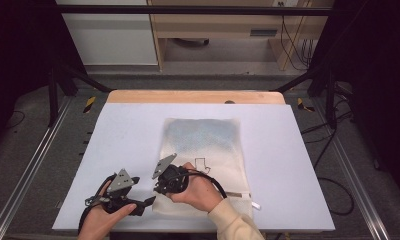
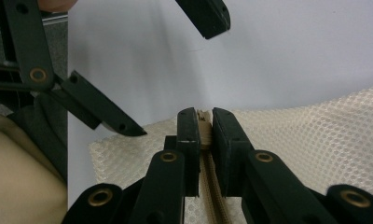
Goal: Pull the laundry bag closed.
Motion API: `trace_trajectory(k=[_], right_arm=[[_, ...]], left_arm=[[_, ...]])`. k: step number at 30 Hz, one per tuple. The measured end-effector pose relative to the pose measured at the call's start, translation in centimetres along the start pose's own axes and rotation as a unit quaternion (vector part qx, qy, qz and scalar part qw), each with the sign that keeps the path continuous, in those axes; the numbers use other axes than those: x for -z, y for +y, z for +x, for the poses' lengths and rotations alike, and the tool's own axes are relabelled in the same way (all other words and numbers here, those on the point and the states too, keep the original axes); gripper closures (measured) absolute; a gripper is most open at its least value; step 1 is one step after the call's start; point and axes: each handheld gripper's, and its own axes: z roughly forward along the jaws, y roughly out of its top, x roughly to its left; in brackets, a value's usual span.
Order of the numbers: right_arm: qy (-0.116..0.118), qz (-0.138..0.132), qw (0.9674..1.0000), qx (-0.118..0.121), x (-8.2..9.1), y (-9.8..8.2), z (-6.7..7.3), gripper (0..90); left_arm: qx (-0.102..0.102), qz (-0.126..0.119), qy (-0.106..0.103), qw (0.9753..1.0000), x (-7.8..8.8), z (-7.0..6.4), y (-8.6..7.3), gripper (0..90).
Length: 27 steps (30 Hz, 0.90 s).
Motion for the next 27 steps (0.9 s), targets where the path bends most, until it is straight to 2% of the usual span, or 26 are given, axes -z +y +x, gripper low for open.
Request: trace_trajectory(k=[5, 8, 20, 27], right_arm=[[0.000, -0.005, 1.0000, -0.001, 0.2, 0.0, -0.1, 81.9], [-0.002, -0.007, 1.0000, -0.002, 0.3, 0.0, -0.1, 81.9], [-0.003, -0.014, 0.9999, -0.002, 0.5, 0.1, -0.1, 81.9], [-0.004, -0.020, 0.9998, -0.006, 0.7, 0.2, -0.1, 82.0]], left_arm=[[0.001, 0.003, 0.000, 1.0000, -0.5, 0.1, 0.2, 14.0], [0.010, 0.002, -0.010, 0.9999, -0.7, 0.2, 0.1, 14.9], [0.009, 0.013, -0.027, 0.9995, -1.5, -0.2, 0.2, 18.3], [0.019, 0.017, -0.034, 0.9991, -1.8, -0.3, 0.2, 20.3]])
